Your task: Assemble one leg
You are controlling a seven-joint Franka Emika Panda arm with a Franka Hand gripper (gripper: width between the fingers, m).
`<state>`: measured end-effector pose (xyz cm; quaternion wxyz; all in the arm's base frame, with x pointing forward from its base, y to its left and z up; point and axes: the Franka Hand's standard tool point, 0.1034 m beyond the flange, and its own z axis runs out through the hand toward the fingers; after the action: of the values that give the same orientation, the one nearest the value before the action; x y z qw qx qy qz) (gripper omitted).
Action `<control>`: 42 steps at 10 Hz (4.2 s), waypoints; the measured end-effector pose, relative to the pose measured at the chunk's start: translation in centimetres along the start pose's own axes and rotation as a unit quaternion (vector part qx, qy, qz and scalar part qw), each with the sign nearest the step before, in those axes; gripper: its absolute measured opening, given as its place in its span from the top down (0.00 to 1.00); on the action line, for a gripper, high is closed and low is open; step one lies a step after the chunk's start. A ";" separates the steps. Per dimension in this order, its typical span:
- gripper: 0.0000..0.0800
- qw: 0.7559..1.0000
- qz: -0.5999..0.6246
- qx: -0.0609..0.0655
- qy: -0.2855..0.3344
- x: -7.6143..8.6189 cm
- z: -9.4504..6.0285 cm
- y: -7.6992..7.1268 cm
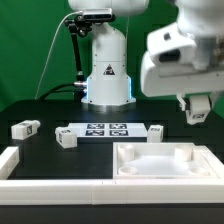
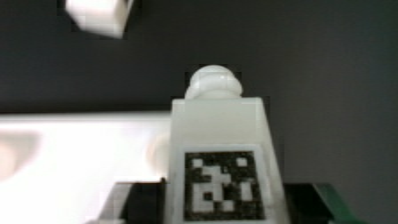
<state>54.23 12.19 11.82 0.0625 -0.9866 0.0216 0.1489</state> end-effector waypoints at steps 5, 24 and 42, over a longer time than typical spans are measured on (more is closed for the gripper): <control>0.64 0.959 -0.021 0.006 0.284 1.3 -0.3 -0.3; 0.64 0.927 -0.144 -0.043 0.345 8.0 1.0 1.0; 0.37 0.922 -0.150 -0.045 0.355 7.3 3.2 0.6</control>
Offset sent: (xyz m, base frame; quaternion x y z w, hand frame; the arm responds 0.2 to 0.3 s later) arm 0.0000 0.0000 0.0000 0.0000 0.3098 0.0000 0.9508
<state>60.24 11.86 6.52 0.0281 -0.9682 -0.1129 -0.2213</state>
